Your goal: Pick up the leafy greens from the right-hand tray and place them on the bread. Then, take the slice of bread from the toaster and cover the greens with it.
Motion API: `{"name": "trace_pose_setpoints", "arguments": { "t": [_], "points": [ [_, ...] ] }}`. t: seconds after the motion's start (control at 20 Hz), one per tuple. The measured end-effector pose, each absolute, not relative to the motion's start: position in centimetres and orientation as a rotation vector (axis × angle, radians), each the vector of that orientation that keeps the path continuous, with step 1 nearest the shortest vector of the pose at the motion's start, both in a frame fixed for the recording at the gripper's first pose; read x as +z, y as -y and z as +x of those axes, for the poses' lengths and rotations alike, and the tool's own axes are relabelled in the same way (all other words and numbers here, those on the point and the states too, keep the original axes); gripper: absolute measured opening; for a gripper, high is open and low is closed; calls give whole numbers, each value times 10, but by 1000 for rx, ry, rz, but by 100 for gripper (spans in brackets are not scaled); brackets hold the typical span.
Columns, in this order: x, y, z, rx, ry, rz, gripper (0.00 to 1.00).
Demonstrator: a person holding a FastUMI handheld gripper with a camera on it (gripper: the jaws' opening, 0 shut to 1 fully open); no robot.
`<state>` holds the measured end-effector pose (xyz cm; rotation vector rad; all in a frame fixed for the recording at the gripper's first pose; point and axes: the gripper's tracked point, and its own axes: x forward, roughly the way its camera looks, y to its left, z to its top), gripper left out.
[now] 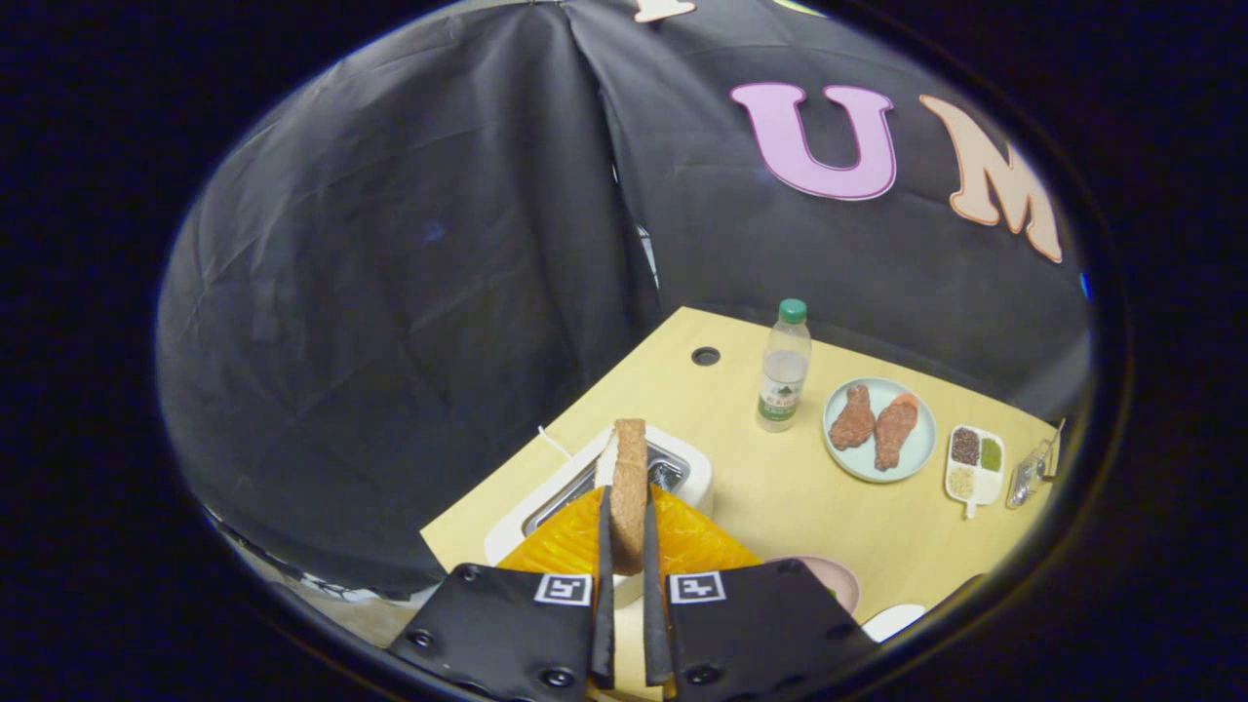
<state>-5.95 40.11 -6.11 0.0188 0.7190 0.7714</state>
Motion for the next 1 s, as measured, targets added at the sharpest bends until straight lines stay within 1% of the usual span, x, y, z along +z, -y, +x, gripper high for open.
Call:
{"name": "trace_pose_setpoints", "arguments": {
  "t": [0.15,0.35,0.55,1.0],
  "points": [
    [-57,-376,-57,743,-704,29,15],
    [-70,-345,-63,701,-730,58,15],
    [-104,-316,-68,655,-779,56,15],
    [-175,-284,-84,586,-910,180,15]
  ]
}}
